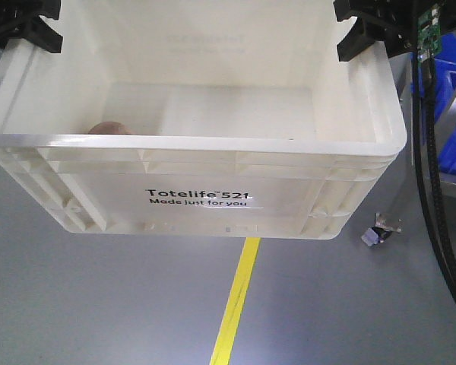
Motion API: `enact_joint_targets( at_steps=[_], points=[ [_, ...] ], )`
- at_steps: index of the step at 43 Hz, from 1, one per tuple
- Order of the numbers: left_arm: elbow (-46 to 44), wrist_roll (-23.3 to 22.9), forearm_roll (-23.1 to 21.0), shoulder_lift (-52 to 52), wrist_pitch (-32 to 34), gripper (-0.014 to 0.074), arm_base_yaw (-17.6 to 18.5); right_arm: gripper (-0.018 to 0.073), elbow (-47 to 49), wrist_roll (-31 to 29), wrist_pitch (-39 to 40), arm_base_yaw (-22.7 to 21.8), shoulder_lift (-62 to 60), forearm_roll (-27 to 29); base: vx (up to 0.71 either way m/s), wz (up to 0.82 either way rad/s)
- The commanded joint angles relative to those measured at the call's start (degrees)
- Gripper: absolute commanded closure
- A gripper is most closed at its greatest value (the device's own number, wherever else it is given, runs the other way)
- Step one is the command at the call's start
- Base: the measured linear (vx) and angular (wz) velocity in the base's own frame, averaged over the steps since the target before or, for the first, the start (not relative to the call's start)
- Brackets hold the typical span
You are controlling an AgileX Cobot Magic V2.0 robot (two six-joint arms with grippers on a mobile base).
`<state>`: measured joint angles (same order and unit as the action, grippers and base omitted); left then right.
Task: Place moving items into box and shelve
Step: 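Hold the tote with both grippers while the base drives forward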
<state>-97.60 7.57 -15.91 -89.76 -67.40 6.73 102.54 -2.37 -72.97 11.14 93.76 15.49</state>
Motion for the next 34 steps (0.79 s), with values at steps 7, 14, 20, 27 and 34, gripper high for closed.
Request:
enact_joint_targets(
  at_steps=[7,14,20,27,34],
  points=[
    [-2.61,0.55,-8.12,3.32,5.5,0.0603,0.87,0.0564,2.25,-1.56,5.61,0.36,-3.74,7.92,0.5,0.03],
    [-2.61,0.55,-8.12,3.32,5.5,0.0603,0.87,0.0564,2.25,-1.56,5.61,0.36,-3.74,7.92,0.51,0.0],
    [-2.61,0.55,-8.12,3.32,5.5,0.0603,0.87,0.0564,2.25,-1.56,5.61,0.36,-3.74,7.92,0.51,0.0],
    [-2.61,0.55,-8.12,3.32,5.5,0.0603,0.87,0.0564,2.25,-1.56,5.61,0.36,-3.74,7.92,0.52,0.0],
    [-2.61,0.55,-8.12,3.32,5.5,0.0603,0.87,0.0564,2.25,-1.56,5.61,0.36,-3.74,7.92,0.53,-0.06]
  ],
)
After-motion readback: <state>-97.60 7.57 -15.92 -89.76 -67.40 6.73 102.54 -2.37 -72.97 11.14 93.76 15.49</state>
